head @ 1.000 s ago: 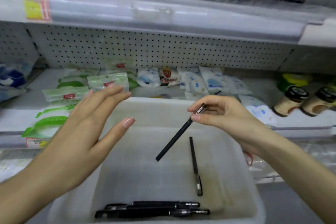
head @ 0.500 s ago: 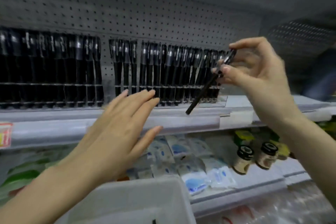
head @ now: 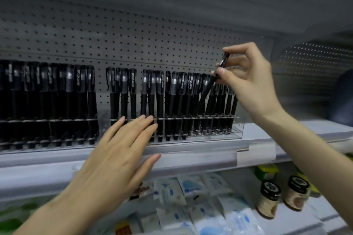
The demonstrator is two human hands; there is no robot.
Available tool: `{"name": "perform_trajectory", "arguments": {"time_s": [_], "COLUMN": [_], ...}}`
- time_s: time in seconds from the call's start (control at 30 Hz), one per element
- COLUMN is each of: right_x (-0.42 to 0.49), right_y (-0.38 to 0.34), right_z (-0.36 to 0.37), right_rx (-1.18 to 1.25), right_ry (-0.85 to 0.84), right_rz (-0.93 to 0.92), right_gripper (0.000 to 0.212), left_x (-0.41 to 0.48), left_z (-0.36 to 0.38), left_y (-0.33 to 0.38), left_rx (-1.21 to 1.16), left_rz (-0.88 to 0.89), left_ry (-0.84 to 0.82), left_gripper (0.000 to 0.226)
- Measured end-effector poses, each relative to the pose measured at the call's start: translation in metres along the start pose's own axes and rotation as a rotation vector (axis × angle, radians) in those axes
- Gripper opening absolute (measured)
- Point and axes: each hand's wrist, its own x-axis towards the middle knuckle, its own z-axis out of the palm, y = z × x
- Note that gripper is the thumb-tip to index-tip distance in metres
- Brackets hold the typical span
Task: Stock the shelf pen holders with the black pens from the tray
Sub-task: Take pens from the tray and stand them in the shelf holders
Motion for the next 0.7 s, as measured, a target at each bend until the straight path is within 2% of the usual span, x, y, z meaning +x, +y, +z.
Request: {"name": "perform_trajectory", "arguments": {"time_s": [0.33, 0.5, 0.7], "right_x": [0.009, 0.000, -0.004], "right_y": [0.014, 0.023, 0.024], "right_z": [0.013, 0.018, 0.014], "right_rx": [-0.207, -0.468, -0.511], "right_ry": [-0.139, -0.159, -0.133], "right_rz": [0.059, -0.038, -0.077], "right_gripper": [0.029, 0.030, 0.035], "left_x": [0.004, 0.004, 0.004], "left_z": [0.008, 0.013, 0.016], "left_y": [-0.009, -0.008, -0.008], "left_rx": [-0.039, -0.078, -0.101], "left_rz": [0.024, 0.016, 0.026], "left_ry": [0.048, 0.063, 0.103], "left_gripper": [0.059, 0.063, 0.062]}}
